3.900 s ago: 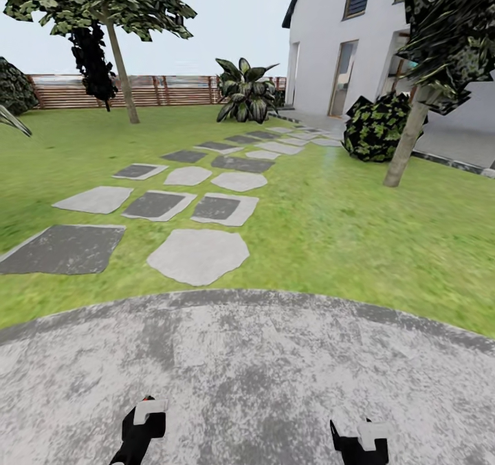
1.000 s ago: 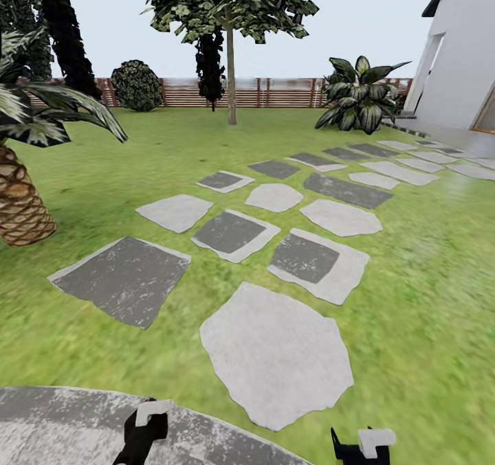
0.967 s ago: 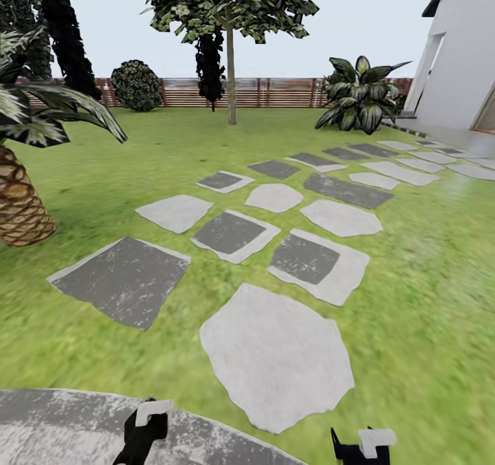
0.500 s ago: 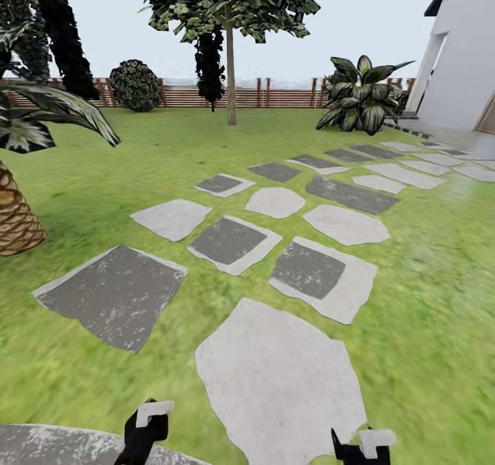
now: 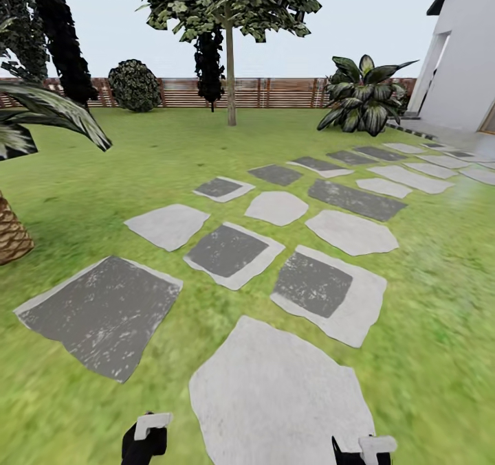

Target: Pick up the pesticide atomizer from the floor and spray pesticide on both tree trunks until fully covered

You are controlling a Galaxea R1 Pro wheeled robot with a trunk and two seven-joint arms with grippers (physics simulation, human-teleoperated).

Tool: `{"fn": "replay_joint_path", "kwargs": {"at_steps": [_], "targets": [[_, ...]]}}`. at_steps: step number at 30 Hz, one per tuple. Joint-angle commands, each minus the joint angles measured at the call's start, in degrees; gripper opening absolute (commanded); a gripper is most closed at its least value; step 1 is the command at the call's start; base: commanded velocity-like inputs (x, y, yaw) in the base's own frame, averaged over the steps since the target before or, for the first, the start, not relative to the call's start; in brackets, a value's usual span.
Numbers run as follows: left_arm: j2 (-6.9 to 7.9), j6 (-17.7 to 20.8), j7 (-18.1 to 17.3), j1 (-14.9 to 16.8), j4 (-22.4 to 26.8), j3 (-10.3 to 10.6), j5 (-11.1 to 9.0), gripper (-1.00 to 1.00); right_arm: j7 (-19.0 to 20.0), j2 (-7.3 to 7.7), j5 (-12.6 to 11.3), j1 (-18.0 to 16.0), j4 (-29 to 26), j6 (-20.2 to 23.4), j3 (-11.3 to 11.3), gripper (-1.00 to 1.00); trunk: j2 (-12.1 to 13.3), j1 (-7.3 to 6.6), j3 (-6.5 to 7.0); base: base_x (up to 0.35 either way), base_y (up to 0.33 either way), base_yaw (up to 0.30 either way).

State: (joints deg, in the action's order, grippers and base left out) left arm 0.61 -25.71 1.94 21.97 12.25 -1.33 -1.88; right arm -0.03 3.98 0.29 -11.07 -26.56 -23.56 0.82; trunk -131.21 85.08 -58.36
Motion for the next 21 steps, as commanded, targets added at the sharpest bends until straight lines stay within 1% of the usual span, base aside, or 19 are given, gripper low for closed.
{"fn": "replay_joint_path", "kwargs": {"at_steps": [1, 6, 21], "targets": [[0.00, 0.0, 0.0, 0.0, 0.0, 0.0, 0.0, -1.00, 0.0, -0.08, 0.0, 0.0, 0.4, 0.0, 0.0, 1.00, 0.0, 0.00, 0.00, 0.341, 0.000, 0.000], [-0.01, -0.1, 0.0, 0.0, -0.1, 0.0, -0.1, -1.00, -0.1, -0.20, -0.1, 0.0, 2.1, 0.0, 0.1, 1.00, 0.0, 0.00, 0.00, 0.341, 0.000, 0.000], [0.09, -0.3, 0.0, 0.0, 0.0, 0.0, 0.0, -1.00, -0.2, -0.12, -0.1, 0.0, 2.2, 0.0, 0.1, 1.00, 0.0, 0.00, 0.00, 0.341, 0.000, 0.000]]}}
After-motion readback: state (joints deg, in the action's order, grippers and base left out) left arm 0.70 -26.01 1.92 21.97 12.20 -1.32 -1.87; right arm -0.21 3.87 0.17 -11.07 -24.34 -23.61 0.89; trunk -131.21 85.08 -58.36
